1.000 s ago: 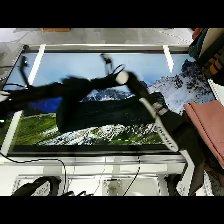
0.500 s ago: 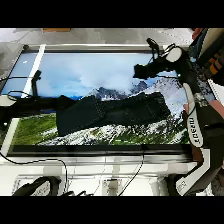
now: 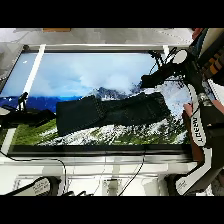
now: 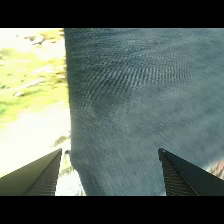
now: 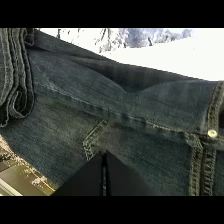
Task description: Fold the clothes and pants, and hang the long-sleeved shirts on hangers.
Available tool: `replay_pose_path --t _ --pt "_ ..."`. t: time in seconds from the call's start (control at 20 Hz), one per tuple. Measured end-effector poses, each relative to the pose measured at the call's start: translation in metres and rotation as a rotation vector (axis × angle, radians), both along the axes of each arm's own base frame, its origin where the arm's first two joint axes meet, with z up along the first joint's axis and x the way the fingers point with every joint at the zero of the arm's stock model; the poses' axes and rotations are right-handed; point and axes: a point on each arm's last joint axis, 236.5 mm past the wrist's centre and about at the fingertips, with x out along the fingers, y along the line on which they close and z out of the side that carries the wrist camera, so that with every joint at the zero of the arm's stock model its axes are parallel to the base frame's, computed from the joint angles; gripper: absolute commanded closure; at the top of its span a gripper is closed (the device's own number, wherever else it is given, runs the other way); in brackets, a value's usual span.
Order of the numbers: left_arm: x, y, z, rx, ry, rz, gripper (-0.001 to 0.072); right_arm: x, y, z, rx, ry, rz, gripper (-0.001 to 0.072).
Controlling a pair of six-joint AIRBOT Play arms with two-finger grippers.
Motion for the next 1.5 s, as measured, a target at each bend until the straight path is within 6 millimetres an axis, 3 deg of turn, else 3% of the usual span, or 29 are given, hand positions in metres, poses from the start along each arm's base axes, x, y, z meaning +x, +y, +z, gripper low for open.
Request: replay_pose_path --t 0.05,0.2,0.25,0.3,0.35,0.5,0.6,0.75,0.9,1.05,1.15,1.25,1.35,1.45,1.5 --pt "0.003 -0.005 -0.008 -0.034 0.008 0.004 0.0114 0.001 0.005 0.000 0.002 -0.010 0.006 0.0696" --pt "0.016 -0.024 -0.031 -0.117 0.017 0.003 0.0136 0.004 0.026 0.002 0.008 -0.048 0.031 0.0696" --pt "0.019 -0.030 -0.037 -0.128 0.021 0.001 0.0213 0.003 0.035 0.002 0.011 -0.058 0.043 0.0696" --pt "0.022 -0.037 -0.041 -0.132 0.019 -0.006 0.0421 0.003 0.045 0.003 0.014 -0.072 0.056 0.0696" --pt "0.025 -0.042 -0.046 -0.131 0.016 -0.011 0.0697 0.003 0.054 0.005 0.017 -0.086 0.068 0.0696" --pt "0.034 -0.061 -0.041 -0.142 -0.001 -0.059 0.0693 0.003 0.086 0.009 0.029 -0.142 0.109 0.0697" --pt "0.043 -0.070 -0.021 -0.153 -0.040 -0.109 0.0694 0.003 0.101 0.002 0.022 -0.160 0.130 0.0697" --pt "0.053 -0.079 0.037 -0.136 -0.134 -0.220 0.0693 -0.002 0.127 -0.019 0.029 -0.123 0.136 0.0698" --pt "0.048 -0.083 0.108 -0.074 -0.238 -0.313 0.0692 -0.022 0.172 -0.051 0.068 -0.053 0.165 0.0698" --pt "0.030 -0.087 0.171 -0.017 -0.338 -0.345 0.0691 -0.051 0.235 -0.081 0.141 0.024 0.155 0.0699" --pt "0.018 -0.089 0.202 0.018 -0.400 -0.347 0.0691 -0.075 0.284 -0.093 0.217 0.085 0.123 0.0699" --pt "0.010 -0.090 0.222 0.048 -0.448 -0.347 0.0691 -0.107 0.336 -0.097 0.297 0.134 0.115 0.0697" --pt "0.007 -0.091 0.232 0.064 -0.475 -0.343 0.0691 -0.131 0.365 -0.100 0.320 0.143 0.125 0.0697" --pt "0.007 -0.095 0.237 0.061 -0.492 -0.344 0.0691 -0.139 0.365 -0.109 0.272 0.131 0.147 0.0698" --pt "0.006 -0.100 0.238 0.056 -0.493 -0.358 0.0691 -0.137 0.356 -0.114 0.231 0.123 0.155 0.0697"
